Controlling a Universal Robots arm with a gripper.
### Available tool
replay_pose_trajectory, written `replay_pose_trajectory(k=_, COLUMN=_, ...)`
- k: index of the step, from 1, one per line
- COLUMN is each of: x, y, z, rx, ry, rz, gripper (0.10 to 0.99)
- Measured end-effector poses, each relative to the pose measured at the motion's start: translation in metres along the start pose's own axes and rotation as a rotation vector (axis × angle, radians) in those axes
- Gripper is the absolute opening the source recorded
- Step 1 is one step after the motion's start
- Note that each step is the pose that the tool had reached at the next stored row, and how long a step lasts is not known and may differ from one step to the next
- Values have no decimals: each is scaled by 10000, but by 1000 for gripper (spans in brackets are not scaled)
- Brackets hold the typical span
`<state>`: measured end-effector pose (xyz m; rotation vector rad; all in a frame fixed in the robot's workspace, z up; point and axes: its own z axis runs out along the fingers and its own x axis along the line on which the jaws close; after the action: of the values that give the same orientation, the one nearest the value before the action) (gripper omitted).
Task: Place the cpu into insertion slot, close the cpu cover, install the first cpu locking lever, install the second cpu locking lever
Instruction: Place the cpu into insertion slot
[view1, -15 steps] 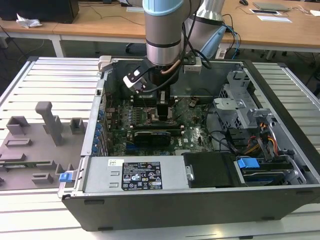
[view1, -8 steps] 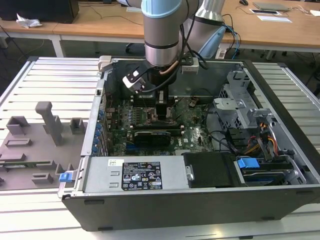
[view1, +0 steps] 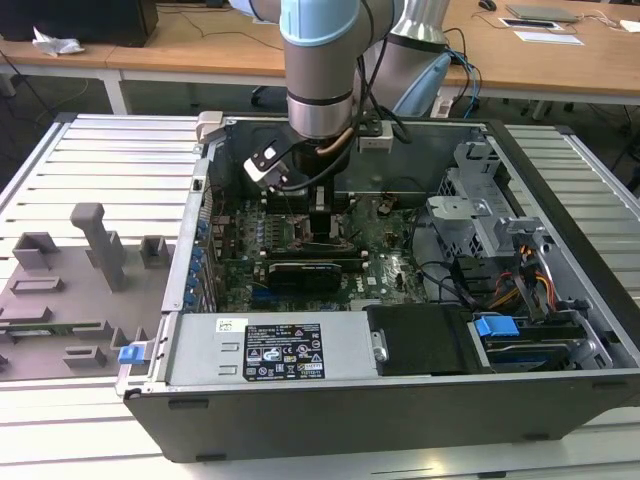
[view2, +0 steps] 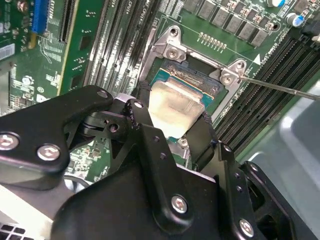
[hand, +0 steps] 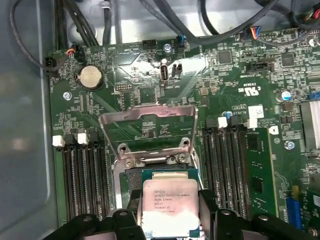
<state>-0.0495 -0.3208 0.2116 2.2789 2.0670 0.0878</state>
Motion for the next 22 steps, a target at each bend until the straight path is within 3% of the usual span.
replay_pose_trajectory(k=2, x=11, y=-1, z=6, rx=0, ry=49, rz=-584, gripper=541)
replay_pose_trajectory(k=6, x=13, y=-9, z=45, rx=-1, ry=88, rz=-1035, gripper=541)
replay_pose_trajectory(k=19, x=21, y=-37, z=102, rx=0, ry=91, rz=-1067, gripper=541)
replay_pose_trajectory(k=22, x=31, y=-38, z=106, rx=0, ry=73, rz=-843, gripper=541)
